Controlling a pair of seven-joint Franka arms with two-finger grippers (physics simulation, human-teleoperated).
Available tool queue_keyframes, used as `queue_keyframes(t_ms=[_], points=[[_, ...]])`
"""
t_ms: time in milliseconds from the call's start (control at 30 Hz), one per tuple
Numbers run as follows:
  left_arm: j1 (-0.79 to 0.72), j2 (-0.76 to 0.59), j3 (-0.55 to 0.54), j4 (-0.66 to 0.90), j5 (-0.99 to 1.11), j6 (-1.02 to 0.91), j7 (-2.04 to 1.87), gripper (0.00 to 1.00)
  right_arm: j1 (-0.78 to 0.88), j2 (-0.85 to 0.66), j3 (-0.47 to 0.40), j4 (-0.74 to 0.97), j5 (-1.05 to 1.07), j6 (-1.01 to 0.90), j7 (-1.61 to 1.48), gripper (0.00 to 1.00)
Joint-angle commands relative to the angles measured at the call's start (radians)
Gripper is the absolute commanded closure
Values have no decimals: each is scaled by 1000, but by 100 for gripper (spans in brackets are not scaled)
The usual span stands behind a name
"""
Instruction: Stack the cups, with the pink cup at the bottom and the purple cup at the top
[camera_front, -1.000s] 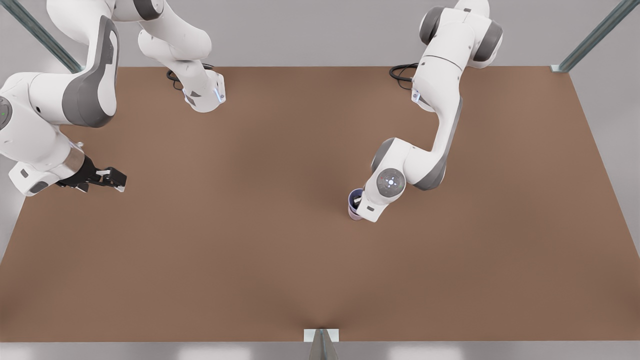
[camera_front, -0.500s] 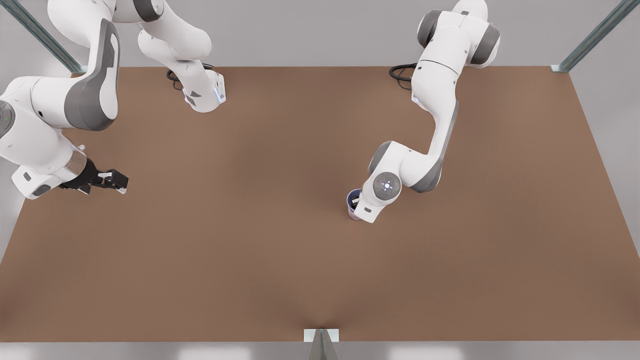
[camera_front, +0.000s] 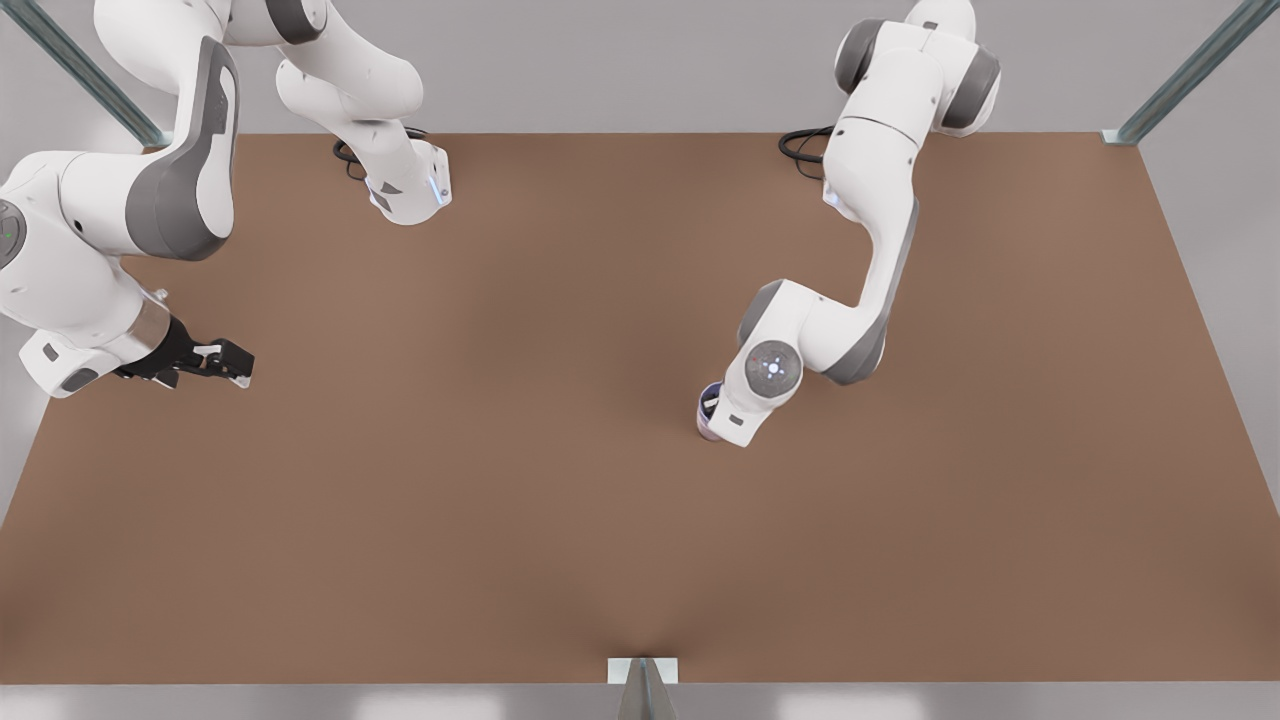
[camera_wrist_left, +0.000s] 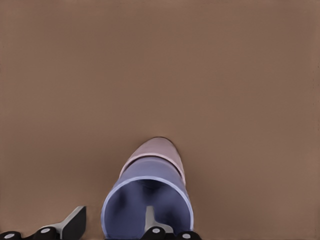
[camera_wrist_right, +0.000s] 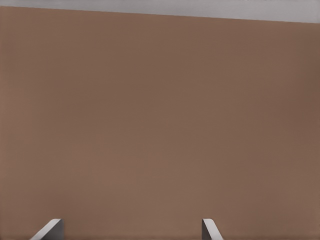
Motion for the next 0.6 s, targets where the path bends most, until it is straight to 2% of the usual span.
queue_keyframes(t_ms=[0,100,133,267,367,400,433,467,567], points=[[0,-3,1,7,19,-2,0,0,0,0,0,0,0,1,0,0],[0,-7,10,54,19,-51,4,0,0,0,0,0,0,1,0,0],[2,-12,36,122,25,-129,17,0,0,0,0,0,0,1,0,0],[3,-111,248,140,23,-226,431,0,2,0,0,0,0,1,0,0],[14,-150,282,214,147,-348,492,0,-2,0,0,2,0,1,0,0],[92,-202,250,203,144,-350,503,0,-2,0,0,2,0,1,0,0],[296,-257,12,203,192,-351,511,0,-2,0,-2,2,0,1,0,0],[405,-286,-105,191,227,-345,526,0,-2,0,0,2,0,1,0,0],[450,-354,-157,119,295,-324,572,0,-2,3,-3,12,0,1,0,0]])
